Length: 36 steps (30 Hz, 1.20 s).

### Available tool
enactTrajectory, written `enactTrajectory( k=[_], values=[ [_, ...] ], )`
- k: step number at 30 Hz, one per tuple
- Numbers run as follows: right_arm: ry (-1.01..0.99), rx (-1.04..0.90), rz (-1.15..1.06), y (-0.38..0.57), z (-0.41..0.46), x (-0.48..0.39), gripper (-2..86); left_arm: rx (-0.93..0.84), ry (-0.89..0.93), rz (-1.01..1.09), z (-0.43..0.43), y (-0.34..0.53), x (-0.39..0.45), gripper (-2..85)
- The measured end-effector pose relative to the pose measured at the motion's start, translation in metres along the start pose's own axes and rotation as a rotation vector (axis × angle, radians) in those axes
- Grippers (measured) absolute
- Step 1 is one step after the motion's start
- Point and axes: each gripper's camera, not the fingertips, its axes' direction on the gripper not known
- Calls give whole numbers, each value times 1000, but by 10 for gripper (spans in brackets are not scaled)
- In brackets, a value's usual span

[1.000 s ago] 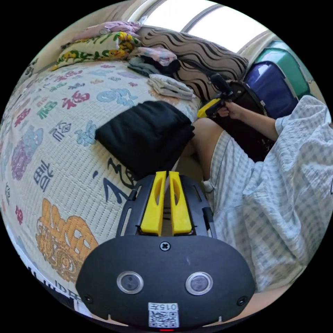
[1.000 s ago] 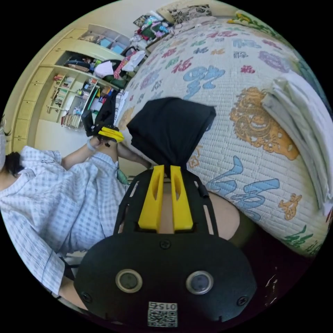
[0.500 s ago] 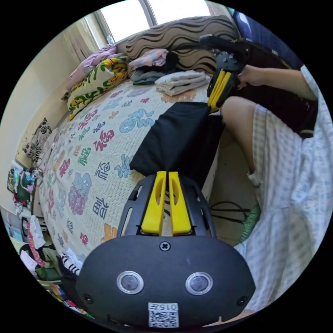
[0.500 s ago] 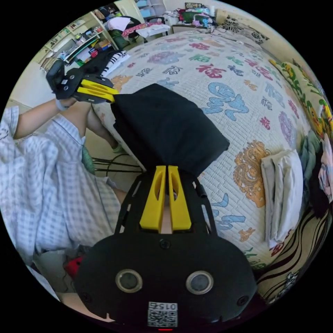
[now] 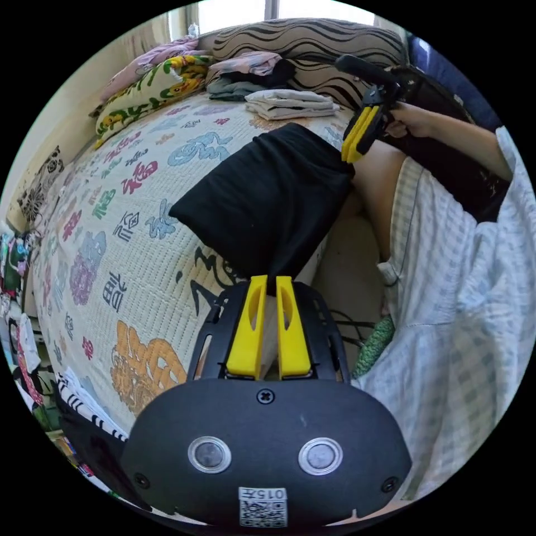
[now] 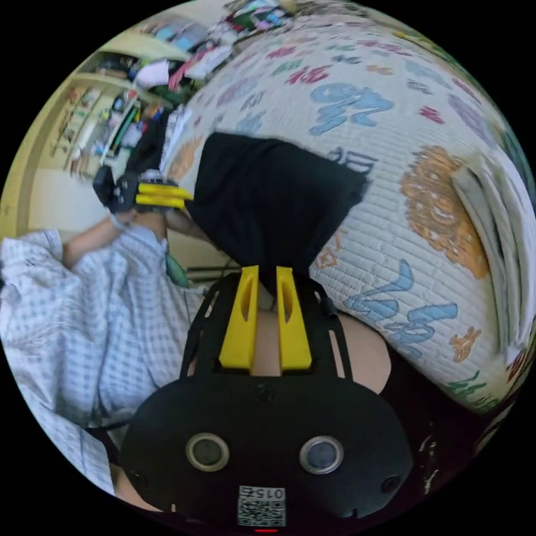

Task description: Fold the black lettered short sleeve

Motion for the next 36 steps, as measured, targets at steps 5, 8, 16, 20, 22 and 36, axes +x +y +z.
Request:
enactTrajectory(
  k=[5, 8, 16, 20, 22, 36],
  values=[
    [-164, 264, 215, 3, -50, 75, 97, 202, 165, -319, -22, 21, -89, 40],
    [-297, 291, 303, -13, -46, 110, 102, 332, 363, -574, -11, 23, -156, 71],
    [-404, 171, 376, -36, -24, 153, 32, 275, 702, -883, 67, 33, -253, 19],
    [-428, 222, 385, -23, -36, 170, 9, 320, 792, -935, 79, 58, -281, -4],
    [-417, 265, 412, -11, -43, 179, 4, 339, 767, -949, 80, 66, -288, -7],
    [-490, 274, 462, -3, -48, 232, 60, 301, 794, -886, 107, 78, -334, 75]
  ],
)
